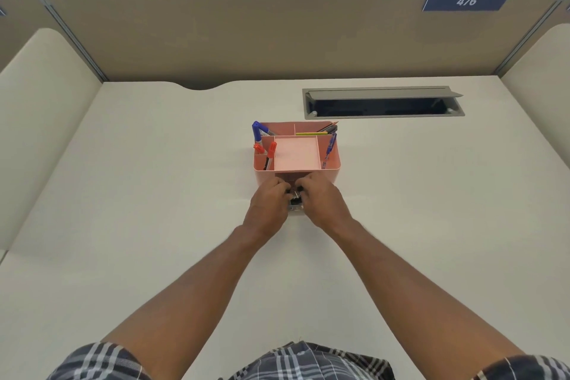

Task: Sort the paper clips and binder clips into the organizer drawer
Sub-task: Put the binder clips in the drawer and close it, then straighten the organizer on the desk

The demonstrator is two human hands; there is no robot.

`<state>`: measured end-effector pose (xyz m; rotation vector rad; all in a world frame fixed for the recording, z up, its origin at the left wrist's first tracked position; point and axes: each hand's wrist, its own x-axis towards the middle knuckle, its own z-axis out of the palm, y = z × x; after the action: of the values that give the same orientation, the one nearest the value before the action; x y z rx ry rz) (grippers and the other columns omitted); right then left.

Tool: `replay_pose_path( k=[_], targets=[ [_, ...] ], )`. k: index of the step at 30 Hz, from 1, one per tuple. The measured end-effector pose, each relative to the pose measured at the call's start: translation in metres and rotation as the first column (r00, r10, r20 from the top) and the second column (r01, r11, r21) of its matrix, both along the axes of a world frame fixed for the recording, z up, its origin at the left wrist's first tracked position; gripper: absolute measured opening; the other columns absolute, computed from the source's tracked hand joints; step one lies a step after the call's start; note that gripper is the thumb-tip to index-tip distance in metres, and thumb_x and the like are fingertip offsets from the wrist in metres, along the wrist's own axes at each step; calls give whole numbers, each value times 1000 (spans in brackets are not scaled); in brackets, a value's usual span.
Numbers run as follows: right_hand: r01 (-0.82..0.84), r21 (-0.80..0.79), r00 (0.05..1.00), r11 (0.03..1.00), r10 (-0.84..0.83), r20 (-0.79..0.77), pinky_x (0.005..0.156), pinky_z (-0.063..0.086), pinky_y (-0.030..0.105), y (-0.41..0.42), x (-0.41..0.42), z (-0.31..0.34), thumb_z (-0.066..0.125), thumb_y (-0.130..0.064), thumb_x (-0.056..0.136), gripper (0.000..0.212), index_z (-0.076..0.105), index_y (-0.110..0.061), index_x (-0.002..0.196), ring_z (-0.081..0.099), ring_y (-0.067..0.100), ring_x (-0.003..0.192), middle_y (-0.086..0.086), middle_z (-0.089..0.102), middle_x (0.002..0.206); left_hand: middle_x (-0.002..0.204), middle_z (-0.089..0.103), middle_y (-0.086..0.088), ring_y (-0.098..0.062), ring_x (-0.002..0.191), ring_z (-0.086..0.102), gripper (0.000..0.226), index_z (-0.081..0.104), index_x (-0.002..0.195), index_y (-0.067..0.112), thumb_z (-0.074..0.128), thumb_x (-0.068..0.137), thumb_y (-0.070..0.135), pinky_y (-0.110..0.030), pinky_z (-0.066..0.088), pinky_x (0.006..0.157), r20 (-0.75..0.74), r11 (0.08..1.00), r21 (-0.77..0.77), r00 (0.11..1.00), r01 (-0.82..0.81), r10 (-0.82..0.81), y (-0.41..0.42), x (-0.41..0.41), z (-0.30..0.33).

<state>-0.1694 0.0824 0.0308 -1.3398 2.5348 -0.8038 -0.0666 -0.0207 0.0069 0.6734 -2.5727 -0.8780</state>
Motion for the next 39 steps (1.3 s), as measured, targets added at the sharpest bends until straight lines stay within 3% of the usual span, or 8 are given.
replay_pose_path(
  k=[2,8,12,18,21,23,28,39],
  targets=[
    [-5,-30,1000,1000,6,7,74,50,22,2,-1,-2,53,-4,93,20,69,-13,101,58,17,86,4,64,102,100,63,-5,-17,86,58,16,67,98,8,53,94,3,-27,54,77,-36,1000,-23,999,-1,0,-2,4,-4],
    [217,-210,967,953,-180,181,72,46,25,29,-10,-12,52,3,84,21,65,-12,91,57,17,84,1,62,91,106,55,-1,-13,88,51,38,55,112,10,58,78,-7,-33,50,79,-191,970,121,954,-213,233,-1,29,-16],
    [476,-81,803,876,-395,446,83,44,25,47,-15,-23,53,4,78,52,50,-16,126,55,17,104,1,54,120,133,35,5,-14,115,44,81,31,137,18,66,68,-4,-33,47,98,-69,919,298,955,-258,290,-3,40,-25],
    [263,89,767,961,-264,585,116,31,43,46,-40,-37,83,-29,70,120,-5,-31,151,20,16,146,-4,11,161,148,22,17,-7,136,27,103,8,147,35,81,76,29,-32,32,113,95,879,452,987,-156,126,-17,29,-25],
    [195,78,763,978,-201,614,115,32,45,38,-49,-33,83,-53,55,133,-9,-34,149,24,17,145,-5,18,160,145,31,19,-5,132,33,99,13,145,41,82,75,31,-33,38,110,78,866,480,990,-137,113,-27,21,-23],
    [168,38,765,985,-154,625,111,38,43,36,-53,-30,82,-55,52,127,0,-35,147,37,16,138,-9,32,153,142,34,22,-3,130,36,96,16,143,45,82,75,29,-35,40,109,59,868,480,992,-129,115,-32,18,-24],
    [198,-83,786,977,-108,609,88,46,20,24,-50,-25,83,-22,72,85,28,-40,135,50,-1,113,-22,48,128,137,44,23,-7,128,45,82,29,136,46,82,76,30,-41,50,102,1,867,462,977,-188,211,-35,8,-28],
    [480,-132,773,867,-347,531,88,53,33,4,-39,-40,76,-26,77,59,43,-37,125,55,10,108,-14,55,120,127,57,12,-12,113,56,57,41,130,33,74,84,29,-38,53,97,10,835,369,900,-408,436,-29,-14,-26]
  ],
)
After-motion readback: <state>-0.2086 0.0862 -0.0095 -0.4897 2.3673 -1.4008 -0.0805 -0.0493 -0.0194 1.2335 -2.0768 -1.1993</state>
